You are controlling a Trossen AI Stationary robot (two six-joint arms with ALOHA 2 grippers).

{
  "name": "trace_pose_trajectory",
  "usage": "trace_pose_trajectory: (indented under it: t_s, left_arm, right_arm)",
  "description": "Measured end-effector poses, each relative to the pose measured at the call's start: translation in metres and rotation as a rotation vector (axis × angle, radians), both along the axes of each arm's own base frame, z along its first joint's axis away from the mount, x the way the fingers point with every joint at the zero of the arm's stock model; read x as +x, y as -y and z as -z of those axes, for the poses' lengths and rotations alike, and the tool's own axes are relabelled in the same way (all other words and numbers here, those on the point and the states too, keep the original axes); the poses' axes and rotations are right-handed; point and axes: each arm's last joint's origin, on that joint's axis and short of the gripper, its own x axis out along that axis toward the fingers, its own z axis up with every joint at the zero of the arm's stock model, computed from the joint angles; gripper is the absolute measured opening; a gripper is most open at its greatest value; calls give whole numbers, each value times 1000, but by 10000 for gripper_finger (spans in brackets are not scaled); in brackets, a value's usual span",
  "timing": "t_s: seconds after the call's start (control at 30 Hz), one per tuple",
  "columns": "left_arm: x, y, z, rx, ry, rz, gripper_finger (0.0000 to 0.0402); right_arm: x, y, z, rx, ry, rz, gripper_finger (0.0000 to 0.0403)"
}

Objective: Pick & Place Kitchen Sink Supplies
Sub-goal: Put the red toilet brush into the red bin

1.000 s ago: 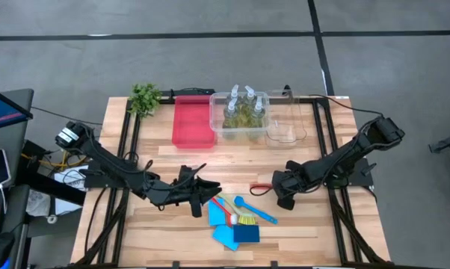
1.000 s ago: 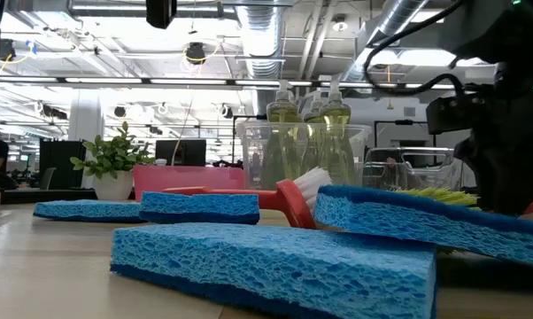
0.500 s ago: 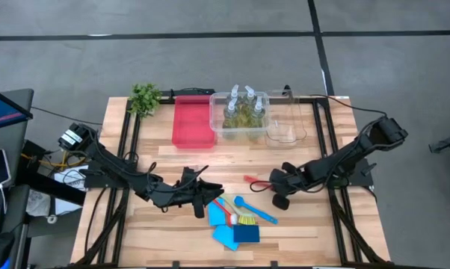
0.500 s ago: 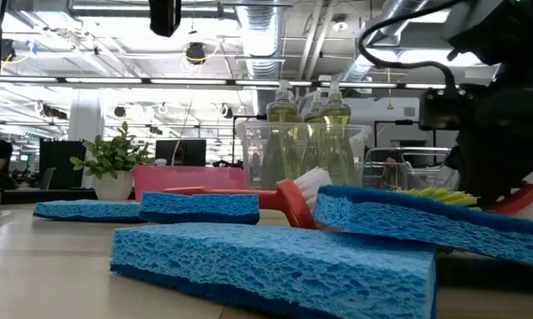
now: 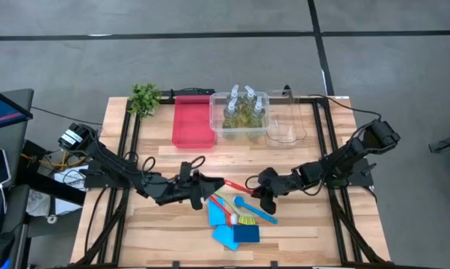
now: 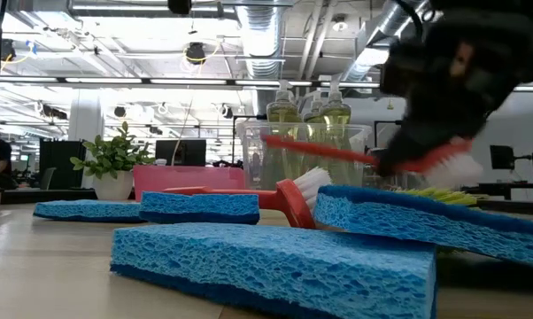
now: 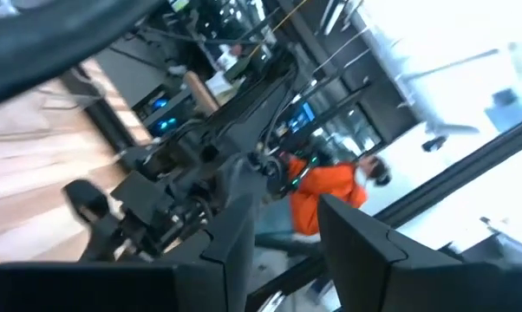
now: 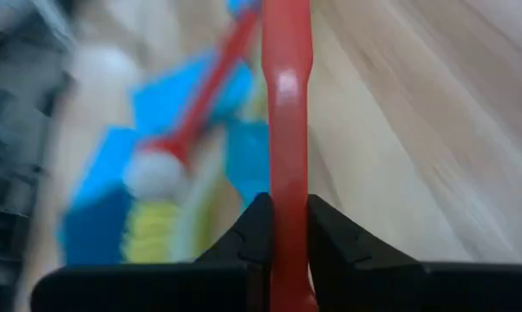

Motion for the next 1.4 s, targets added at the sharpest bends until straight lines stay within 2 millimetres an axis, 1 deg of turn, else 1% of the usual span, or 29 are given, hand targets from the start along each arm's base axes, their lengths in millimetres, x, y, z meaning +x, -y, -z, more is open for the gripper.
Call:
trace_pose_trajectory:
  t_s: [0.17,0.23,0.33,0.47,0.63,0.8,1.07,1.17,1.23,1.3,1.4]
  left_arm:
    - [2,-6,-5,-31,53,-19,129]
    - [3,-8,-6,-32,54,-27,129]
    - [5,-12,-6,-32,55,-41,129]
    - [7,-18,-6,-31,57,-60,129]
    - [8,-20,-10,-18,72,-73,129]
    - [7,-20,-12,-14,87,-73,129]
    - [4,-14,-12,-29,105,-62,129]
    - [2,-8,-9,-32,102,-24,129]
    - [0,-3,-9,-31,102,-2,129]
    - [-3,-2,-13,-48,126,-6,129]
    - [-4,0,-12,-43,115,-25,129]
  right_arm:
    - [11,-5,-24,45,185,-14,54]
    - [15,-6,-35,48,257,-28,52]
    - [19,-5,-58,50,368,-27,44]
    - [19,0,-85,49,465,-12,43]
    - [14,6,-105,49,520,6,52]
    - [10,16,-114,49,548,27,46]
    - [13,28,-112,16,516,63,49]
    - [15,33,-117,17,537,131,48]
    - [15,35,-115,11,522,140,47]
    - [16,38,-115,18,517,155,47]
    - [16,40,-114,36,512,150,47]
